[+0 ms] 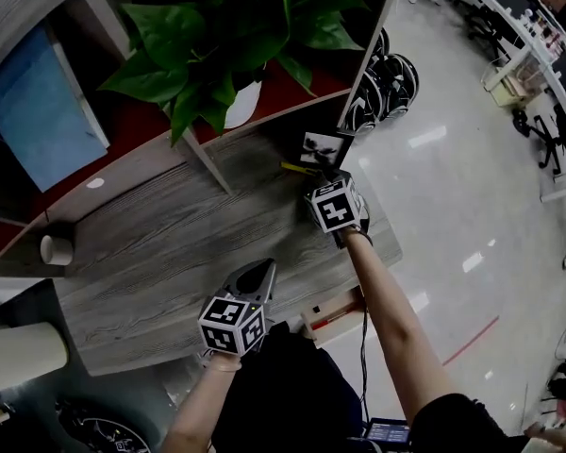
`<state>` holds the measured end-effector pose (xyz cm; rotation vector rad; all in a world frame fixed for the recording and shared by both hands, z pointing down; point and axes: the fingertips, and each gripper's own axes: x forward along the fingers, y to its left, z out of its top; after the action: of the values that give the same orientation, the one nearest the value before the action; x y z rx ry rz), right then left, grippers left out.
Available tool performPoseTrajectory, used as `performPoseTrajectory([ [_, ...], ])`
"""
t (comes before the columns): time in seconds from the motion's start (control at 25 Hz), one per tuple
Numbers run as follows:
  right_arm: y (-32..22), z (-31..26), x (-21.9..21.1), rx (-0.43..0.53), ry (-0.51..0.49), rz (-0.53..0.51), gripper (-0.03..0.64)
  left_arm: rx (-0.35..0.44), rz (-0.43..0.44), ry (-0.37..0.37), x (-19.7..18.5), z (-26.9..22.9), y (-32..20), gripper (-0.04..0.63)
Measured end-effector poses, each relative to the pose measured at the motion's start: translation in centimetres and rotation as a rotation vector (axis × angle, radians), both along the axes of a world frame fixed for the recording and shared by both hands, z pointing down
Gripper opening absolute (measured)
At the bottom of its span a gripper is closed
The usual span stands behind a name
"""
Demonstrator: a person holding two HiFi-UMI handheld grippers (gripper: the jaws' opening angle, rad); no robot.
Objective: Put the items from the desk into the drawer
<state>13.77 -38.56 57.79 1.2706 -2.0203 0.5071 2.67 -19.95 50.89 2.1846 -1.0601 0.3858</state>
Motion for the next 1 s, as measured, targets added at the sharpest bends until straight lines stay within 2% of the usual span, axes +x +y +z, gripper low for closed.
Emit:
performPoseTrajectory([
  [0.28,-0.9,0.3,-0.2,-0.063,0.022,-0.005,0.156,-0.004,-0.013,0.006,-0.5,-0.1,-1.1,0.028],
  [0.48,-0.4,0.8,-0.6,-0.138,0.004,-0.017,0.117,-0.003,-0.013,0.015,-0.4,-0.2,-1.6,0.028],
  [0.64,-0.4,0.4,-1.2,-0.134,0.054,-0.077,0.071,-0.006,-0.015,0.021,-0.4,-0.2,-1.7,0.028],
  [1.0,0.4,0.4,-2.2,-0.1,0.097,-0.175,0.063,-0.007,-0.028,0.025,-0.7,-0.2,-1.4,0.028],
])
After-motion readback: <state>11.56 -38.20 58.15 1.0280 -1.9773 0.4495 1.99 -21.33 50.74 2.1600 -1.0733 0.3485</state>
